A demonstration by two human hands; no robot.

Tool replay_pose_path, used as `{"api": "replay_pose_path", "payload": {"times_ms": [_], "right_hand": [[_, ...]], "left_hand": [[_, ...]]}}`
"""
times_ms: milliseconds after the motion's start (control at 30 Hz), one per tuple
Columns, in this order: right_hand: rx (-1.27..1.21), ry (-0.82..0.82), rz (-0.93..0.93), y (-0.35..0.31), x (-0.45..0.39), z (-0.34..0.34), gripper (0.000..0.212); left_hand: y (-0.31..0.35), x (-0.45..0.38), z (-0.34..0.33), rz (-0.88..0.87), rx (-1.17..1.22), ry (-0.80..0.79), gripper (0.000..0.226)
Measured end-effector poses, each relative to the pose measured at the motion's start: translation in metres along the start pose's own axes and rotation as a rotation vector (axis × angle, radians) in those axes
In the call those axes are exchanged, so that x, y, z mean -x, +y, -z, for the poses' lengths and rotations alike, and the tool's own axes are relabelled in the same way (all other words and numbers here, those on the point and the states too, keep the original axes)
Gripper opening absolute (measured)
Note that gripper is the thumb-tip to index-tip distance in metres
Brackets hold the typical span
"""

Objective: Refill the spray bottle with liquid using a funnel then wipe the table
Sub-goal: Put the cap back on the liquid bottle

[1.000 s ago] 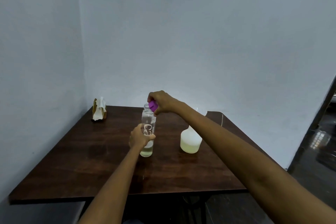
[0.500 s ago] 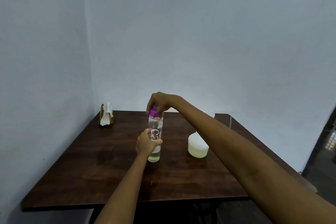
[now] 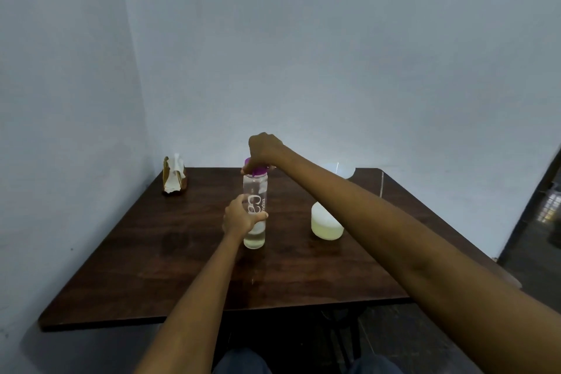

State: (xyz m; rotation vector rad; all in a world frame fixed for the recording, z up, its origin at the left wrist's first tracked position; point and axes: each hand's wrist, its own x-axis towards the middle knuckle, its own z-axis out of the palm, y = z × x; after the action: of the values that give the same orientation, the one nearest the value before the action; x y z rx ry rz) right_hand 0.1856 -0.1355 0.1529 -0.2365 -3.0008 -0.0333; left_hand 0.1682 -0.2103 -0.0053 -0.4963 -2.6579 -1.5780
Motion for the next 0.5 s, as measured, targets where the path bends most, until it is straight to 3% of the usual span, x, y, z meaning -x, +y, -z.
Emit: {"api": "replay_pose_path", "payload": {"times_ms": [100,167,233,500], "right_hand": [[0.065,-0.159,0.093,-0.001,0.001,0.011,0.016],[0.003,-0.203,0.159,0.002,0.0,0.02,0.038],[-0.008,-0.214,0.212,0.003,0.001,0.025,0.045],[-0.029,-0.248,0.091,0.001,-0.008,0.02,0.033]], "left_hand": [[-0.001,0.0,0.0,-0.006,0.001,-0.01,0.062],[-0.002,0.0,-0.001,-0.011,0.007,-0.017,0.062],[-0.003,0.0,-0.002,-0.013,0.014,-0.02,0.062],[-0.003,0.001,-0.001,-0.002,0.021,-0.018,0.061]]}}
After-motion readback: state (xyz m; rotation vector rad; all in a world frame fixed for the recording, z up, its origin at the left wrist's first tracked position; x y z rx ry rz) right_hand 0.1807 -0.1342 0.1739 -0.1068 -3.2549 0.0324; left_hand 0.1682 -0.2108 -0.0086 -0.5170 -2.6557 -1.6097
